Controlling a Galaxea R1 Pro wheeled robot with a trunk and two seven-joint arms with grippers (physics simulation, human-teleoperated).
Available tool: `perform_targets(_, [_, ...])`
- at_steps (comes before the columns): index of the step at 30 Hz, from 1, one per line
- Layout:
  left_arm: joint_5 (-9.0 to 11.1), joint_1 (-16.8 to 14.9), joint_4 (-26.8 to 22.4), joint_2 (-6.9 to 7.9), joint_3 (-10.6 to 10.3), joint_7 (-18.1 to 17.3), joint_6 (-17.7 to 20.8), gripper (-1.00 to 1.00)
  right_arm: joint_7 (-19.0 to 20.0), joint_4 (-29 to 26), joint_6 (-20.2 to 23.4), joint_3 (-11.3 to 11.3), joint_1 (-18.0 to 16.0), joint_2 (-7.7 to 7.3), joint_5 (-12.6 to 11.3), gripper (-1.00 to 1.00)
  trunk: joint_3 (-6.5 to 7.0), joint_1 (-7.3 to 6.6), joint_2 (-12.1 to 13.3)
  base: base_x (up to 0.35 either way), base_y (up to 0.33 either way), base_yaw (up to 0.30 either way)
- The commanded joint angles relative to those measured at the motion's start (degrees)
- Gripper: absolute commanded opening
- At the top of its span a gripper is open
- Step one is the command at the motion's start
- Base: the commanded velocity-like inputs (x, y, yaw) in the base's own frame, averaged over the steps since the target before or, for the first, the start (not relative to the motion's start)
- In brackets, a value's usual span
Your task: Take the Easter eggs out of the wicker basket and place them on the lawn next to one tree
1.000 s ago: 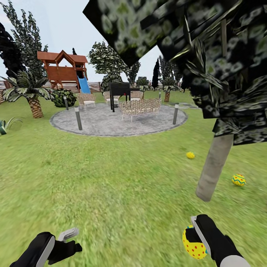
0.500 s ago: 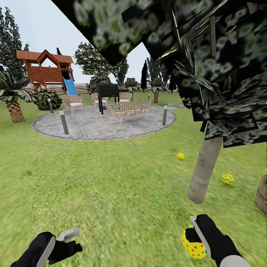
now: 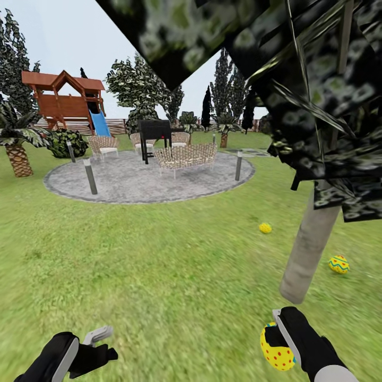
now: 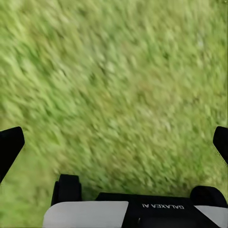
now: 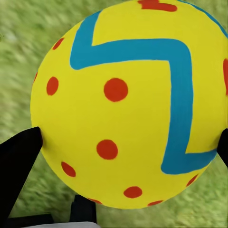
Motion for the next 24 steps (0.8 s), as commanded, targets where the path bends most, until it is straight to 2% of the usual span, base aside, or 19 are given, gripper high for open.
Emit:
perform_targets(1, [-0.1, 0.0, 0.0, -0.02, 0.1, -0.3, 0.2, 1.00, 0.0, -0.1, 0.3, 0.0, 0.0, 0.00, 0.1, -1.00, -0.06, 0.02, 0.0, 0.272, 0.019, 0.000])
perform_targets(8, [-0.2, 0.0, 0.0, -0.02, 0.0, -0.3, 0.2, 1.00, 0.0, -0.1, 0.3, 0.0, 0.0, 0.00, 0.1, -1.00, -0.06, 0.02, 0.0, 0.116, 0.003, 0.000])
perform_targets(24, [-0.1, 0.0, -0.3, 0.16, 0.2, -0.3, 0.4, 1.00, 0.0, -0.1, 0.2, 0.0, 0.0, -0.09, -0.1, -1.00, -2.94, 3.54, -6.4, 0.000, 0.000, 0.000])
